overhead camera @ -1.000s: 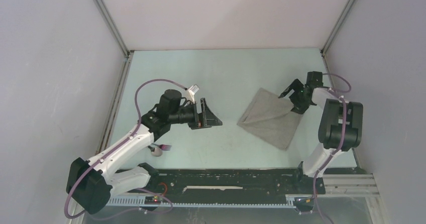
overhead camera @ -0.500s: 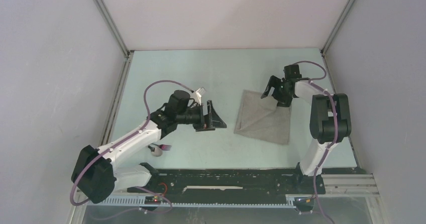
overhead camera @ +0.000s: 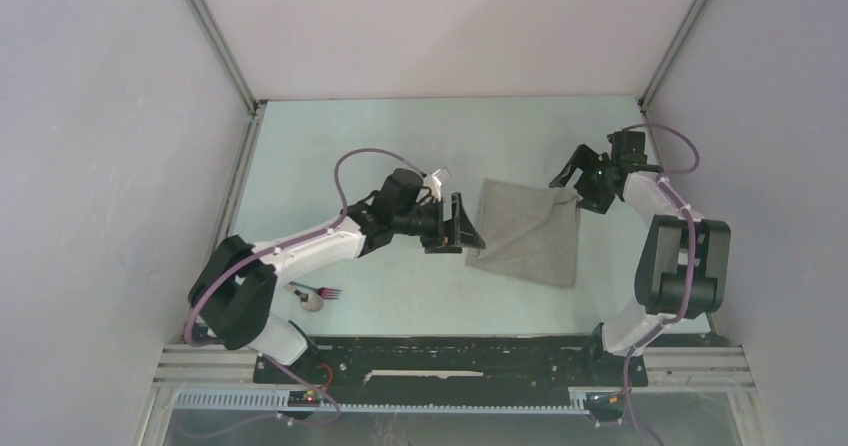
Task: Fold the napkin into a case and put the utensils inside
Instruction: Rotate the upper triangle-folded napkin at the center of the board, then smooth out the upper triangle-folded napkin at the center of the board.
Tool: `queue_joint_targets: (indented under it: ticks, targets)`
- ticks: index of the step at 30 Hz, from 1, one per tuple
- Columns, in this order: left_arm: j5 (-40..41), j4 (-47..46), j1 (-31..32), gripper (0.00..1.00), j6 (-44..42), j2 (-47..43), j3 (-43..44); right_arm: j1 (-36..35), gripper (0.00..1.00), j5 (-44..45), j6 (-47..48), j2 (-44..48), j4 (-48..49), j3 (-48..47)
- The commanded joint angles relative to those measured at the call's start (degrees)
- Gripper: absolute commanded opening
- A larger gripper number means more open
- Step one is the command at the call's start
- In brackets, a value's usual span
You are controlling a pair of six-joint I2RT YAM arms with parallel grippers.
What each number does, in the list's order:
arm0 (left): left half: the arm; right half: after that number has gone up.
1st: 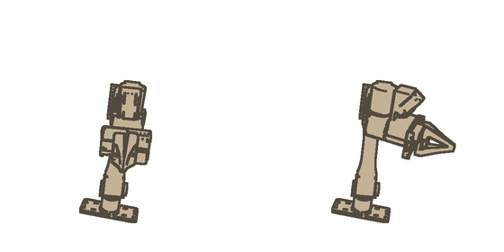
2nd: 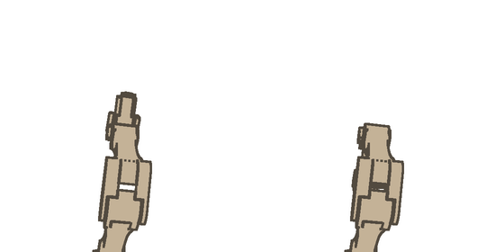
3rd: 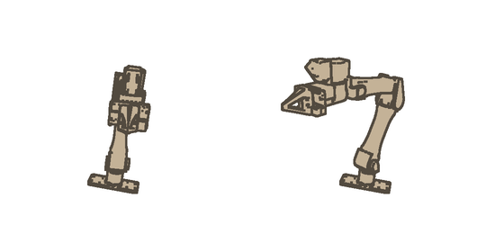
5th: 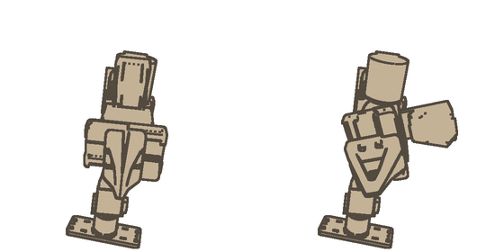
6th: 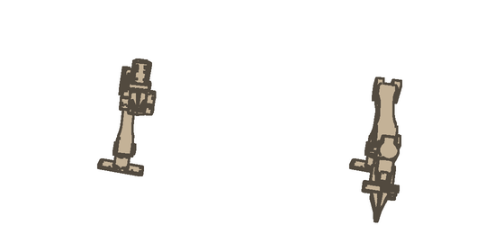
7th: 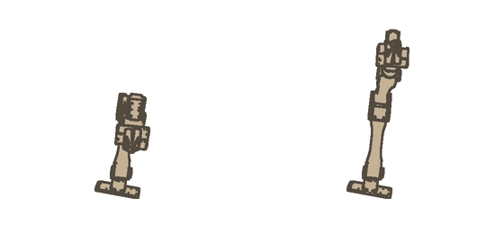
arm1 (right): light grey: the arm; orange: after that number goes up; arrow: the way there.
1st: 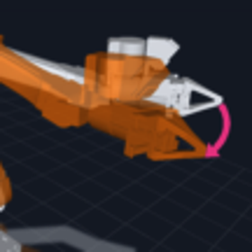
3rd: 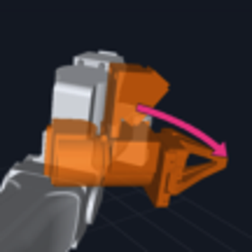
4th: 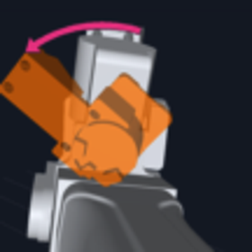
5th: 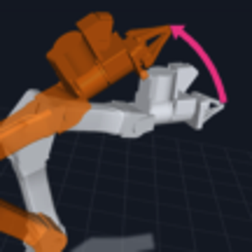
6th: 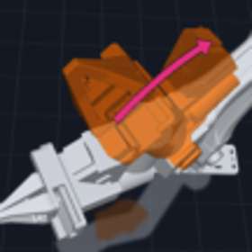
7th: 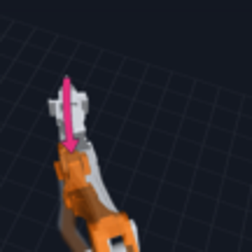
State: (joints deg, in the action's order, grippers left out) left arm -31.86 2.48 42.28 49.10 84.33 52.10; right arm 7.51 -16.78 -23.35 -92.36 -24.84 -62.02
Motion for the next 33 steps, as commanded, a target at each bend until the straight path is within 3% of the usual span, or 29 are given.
queue_joint_targets:
  ticks: [1, 5, 7, 11, 17, 20, 23, 26, 33]
  targets:
    - [-0.41, -4.72, 1.16, 0.88, 1.41, 4.52, 4.32, 2.58, 0.94, -12.68, -3.35, -6.25, 10.12, 1.18]
    - [-1.44, -5.65, 1.73, 0.84, 1.85, 8.24, 5.88, 4.03, 0.82, -16.89, -5.57, -9.92, 13.73, 1.14]
    - [-1.98, -6.23, 1.83, 0.83, 1.96, 9.88, 6.6, 4.45, 0.82, -15.09, -6.14, -10.92, 13.6, 1.14]
    - [-3.36, -6.95, 1.84, 0.82, 2.64, 12.63, 8.15, 6.17, 0.83, -3.17, -6.09, -11.72, 7.79, 1.12]
    - [-2.64, -6.38, 1.84, 0.82, 1.55, 13.8, 9.0, 6.68, 0.85, -1.92, -3.39, -9.95, 5.69, -0.4]
    - [0.26, -4.22, 2.01, 0.72, -0.96, 14.63, 9.65, 5.04, 0.86, -3.44, -2.34, -6.39, 4.31, -1.47]
    - [6.81, 5.62, 2.51, 0.52, -7.75, 15.92, 14.01, 3.07, 0.87, -4.59, -1.14, -3.12, 2.44, -2.25]
    - [10.99, 11.39, 2.86, 0.41, -11.42, 19.0, 17.65, 2.94, 0.86, -7.24, -0.72, -2.76, 2.11, -2.29]
    - [12.54, 14.13, 3.55, 0.36, -12.98, 25.53, 22.81, 4.09, 0.83, -10.69, -0.04, -4.74, 4.63, -2.29]
